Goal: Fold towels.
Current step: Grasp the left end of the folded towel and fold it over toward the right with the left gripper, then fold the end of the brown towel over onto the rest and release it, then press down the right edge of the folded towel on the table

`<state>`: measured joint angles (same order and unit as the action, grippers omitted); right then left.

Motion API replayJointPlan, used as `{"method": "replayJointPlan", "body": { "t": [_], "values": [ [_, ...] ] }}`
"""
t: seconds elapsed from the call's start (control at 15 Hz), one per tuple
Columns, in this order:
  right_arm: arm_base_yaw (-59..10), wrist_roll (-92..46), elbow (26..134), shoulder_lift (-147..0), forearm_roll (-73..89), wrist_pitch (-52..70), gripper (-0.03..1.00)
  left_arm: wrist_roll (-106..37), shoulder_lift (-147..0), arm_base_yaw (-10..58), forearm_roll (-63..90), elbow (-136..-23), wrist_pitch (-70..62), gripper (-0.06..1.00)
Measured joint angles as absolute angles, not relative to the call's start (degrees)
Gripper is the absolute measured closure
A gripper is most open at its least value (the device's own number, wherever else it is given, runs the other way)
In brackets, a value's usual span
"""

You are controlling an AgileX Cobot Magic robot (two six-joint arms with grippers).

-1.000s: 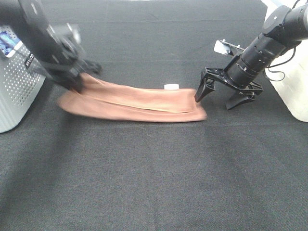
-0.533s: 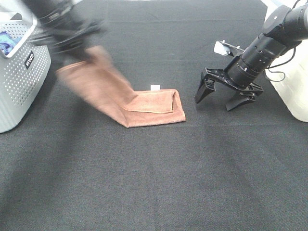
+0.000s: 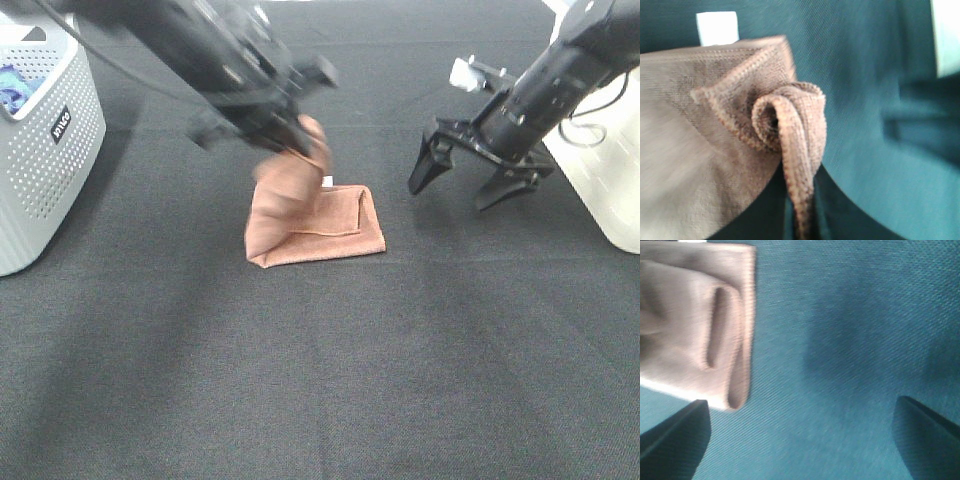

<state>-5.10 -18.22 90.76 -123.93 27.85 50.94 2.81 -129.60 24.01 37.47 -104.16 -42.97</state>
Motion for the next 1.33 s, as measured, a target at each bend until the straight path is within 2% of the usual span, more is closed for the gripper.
{"method": "replayJointPlan", "body": {
  "t": [0.07, 0.13, 0.4, 0.73, 0.87, 1.07, 1.33],
  "values": [
    [-5.10, -18.22, 90.76, -123.47, 27.85, 51.45, 0.05, 2.81, -130.81, 24.35, 39.25, -104.16, -41.37, 0.89],
    [-5.10, -18.22, 90.76, -123.36, 27.79, 52.48, 0.05, 2.81, -132.35, 24.69, 42.80, -104.16, -40.51, 0.79],
    [-5.10, -18.22, 90.76, -123.36, 27.85, 53.46, 0.05, 2.75, -133.21, 24.81, 46.52, -104.16, -37.76, 0.20],
    [-5.33, -20.74, 90.76, -123.36, 38.85, 55.18, 0.05, -3.95, -128.63, 22.80, 44.81, -104.16, -34.89, 0.18],
    [-7.96, -25.38, 90.76, -123.36, 47.50, 55.29, 0.05, -5.96, -125.08, 19.14, 42.06, -104.16, -34.78, 0.18],
    [-16.21, -29.11, 90.76, -124.56, 55.41, 49.79, 0.05, -6.30, -121.64, 14.21, 38.04, -104.16, -35.70, 0.18],
    [-18.11, -33.35, 93.56, -131.44, 59.59, 45.21, 0.07, -6.30, -120.84, 13.01, 36.78, -104.16, -39.36, 0.18]
  ]
}}
